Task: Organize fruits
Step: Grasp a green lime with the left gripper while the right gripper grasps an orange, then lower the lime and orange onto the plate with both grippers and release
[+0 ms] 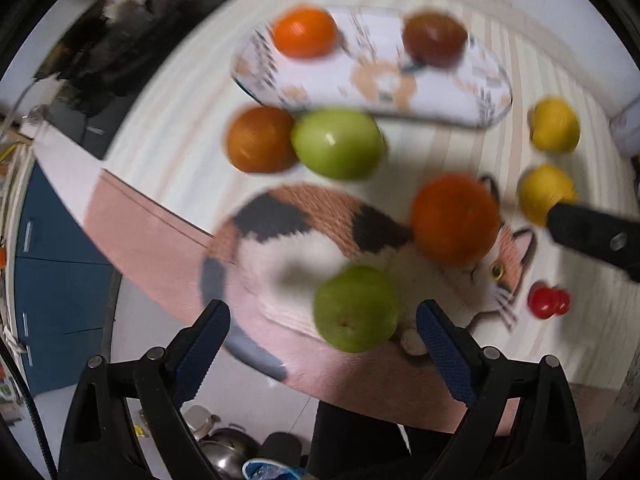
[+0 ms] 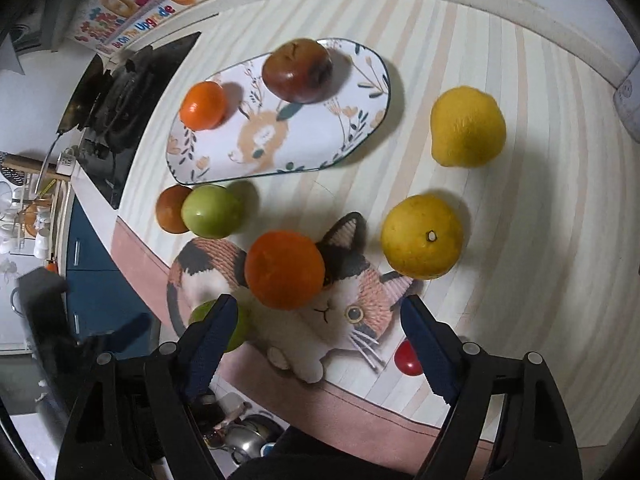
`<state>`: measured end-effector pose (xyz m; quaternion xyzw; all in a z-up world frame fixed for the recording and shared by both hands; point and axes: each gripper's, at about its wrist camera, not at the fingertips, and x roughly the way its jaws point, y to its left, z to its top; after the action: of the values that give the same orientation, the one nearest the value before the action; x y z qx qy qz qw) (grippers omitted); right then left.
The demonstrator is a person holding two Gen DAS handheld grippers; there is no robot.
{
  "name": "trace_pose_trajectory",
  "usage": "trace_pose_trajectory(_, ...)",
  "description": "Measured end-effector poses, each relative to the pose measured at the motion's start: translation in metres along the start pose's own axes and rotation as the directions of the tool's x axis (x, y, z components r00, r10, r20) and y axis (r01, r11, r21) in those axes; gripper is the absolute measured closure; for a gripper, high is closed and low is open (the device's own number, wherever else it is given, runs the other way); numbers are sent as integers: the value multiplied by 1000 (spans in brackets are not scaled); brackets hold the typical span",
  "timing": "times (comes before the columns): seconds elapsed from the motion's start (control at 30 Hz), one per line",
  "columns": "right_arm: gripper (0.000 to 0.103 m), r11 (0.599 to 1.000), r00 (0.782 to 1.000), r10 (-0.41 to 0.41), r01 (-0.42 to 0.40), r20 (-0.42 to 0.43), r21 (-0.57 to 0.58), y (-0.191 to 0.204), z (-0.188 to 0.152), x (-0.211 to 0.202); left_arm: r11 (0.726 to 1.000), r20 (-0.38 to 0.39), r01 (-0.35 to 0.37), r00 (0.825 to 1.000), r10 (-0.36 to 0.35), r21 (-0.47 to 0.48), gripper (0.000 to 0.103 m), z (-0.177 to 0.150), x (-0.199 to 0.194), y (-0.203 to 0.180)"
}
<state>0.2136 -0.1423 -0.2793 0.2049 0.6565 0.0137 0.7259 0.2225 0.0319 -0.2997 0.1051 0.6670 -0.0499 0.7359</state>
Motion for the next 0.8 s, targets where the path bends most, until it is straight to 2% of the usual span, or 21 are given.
trace_pose_trajectory(0.07, 17, 1000, 1000, -14, 14, -7, 8, -3, 3, 6, 999, -41, 32, 999, -32, 11, 22, 1, 16, -3)
trace_pose_trajectory(0.1, 18, 1000, 1000, -15, 15, -10, 13, -5, 4, 8, 998, -56, 60, 997, -59, 5, 40, 2, 22, -3)
trace_pose_trajectory(0.13, 18, 1000, 1000, -18, 18, -15, 16, -7, 5, 11, 995, -61, 99, 993, -99, -11, 49, 2, 25, -2)
trace_pose_trajectory(0.17, 18, 1000, 1000, -19, 19, -20, 17, -7, 6, 14, 992, -55, 121, 991, -123, -34, 50, 3, 25, 1)
trace_pose_trajectory(0.37, 18, 999, 999, -8, 6, -46, -39, 16, 11, 31, 993, -18, 77, 997, -79, -89, 50, 5, 21, 24)
trace_pose_trajectory(0.53, 18, 997, 995, -20, 13, -102, -77, 35, 16, 69, 991, -12, 56, 998, -58, -123, 50, 9, 25, 43)
trace_pose_trajectory(0.6, 26, 995, 993, -31, 20, -114, -96, 42, 16, 80, 992, -12, 46, 999, -48, -119, 50, 8, 25, 44)
trace_pose_trajectory(0.63, 34, 994, 992, -36, 23, -123, -106, 45, 16, 85, 992, -5, 49, 999, -50, -120, 50, 7, 24, 44)
trace_pose_trajectory(0.8, 35, 987, 993, -63, 47, -101, -155, 55, 13, 88, 991, -9, 54, 998, -55, -122, 50, 7, 24, 47)
